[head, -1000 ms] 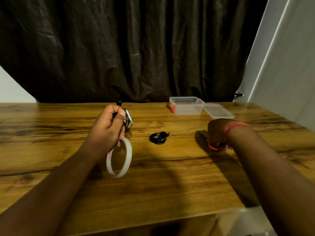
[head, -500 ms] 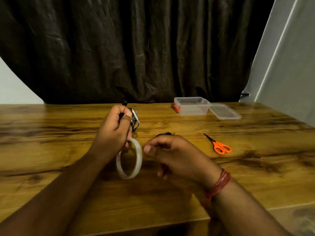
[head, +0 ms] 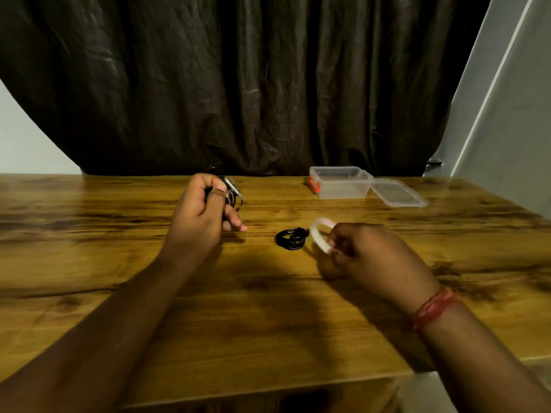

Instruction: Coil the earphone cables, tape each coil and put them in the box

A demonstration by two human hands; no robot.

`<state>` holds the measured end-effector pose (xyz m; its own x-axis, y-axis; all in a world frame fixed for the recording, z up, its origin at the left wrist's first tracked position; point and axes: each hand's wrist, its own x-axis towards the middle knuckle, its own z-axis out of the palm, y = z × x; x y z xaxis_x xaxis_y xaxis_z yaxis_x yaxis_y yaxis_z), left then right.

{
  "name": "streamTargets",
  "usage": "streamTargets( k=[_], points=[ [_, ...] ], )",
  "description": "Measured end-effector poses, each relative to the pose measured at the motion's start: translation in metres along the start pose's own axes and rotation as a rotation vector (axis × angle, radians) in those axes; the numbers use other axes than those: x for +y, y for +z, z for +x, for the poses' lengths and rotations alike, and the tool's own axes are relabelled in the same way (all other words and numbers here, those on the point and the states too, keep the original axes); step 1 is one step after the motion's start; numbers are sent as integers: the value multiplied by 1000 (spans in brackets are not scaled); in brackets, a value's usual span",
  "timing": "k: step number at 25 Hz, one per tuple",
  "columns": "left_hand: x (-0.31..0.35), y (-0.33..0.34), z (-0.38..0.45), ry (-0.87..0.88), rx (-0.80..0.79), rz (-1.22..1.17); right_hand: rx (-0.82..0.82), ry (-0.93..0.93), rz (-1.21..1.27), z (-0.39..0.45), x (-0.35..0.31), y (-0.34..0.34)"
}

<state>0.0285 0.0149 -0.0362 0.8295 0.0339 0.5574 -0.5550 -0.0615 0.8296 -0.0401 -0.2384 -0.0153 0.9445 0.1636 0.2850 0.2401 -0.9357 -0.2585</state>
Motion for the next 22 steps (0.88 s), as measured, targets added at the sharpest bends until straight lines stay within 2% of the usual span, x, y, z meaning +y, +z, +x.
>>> streamTargets(
  k=[3, 6, 13, 16, 18, 21, 22],
  points=[
    [0, 0, 0, -22, -28, -16, -62, 61, -309, 13, 23, -2],
    [0, -1, 0, -34, -49, 13, -63, 39, -465, 21, 33, 3],
    [-4, -1, -1, -33, -83, 45, -15, -48, -473, 20, 36, 14],
    [-5, -1, -1, -38, -86, 32, -71, -13, -441, 21, 36, 7],
    [-4, 1, -1, -61, -97, 4, -56, -17, -299, 29, 32, -2],
    [-2, 6, -3, -73, -110, -3, 105, -156, 309, 53, -6, -5],
    [-2, 7, -4, -73, -112, -3, 87, -207, 507, 63, -23, -3]
  ],
)
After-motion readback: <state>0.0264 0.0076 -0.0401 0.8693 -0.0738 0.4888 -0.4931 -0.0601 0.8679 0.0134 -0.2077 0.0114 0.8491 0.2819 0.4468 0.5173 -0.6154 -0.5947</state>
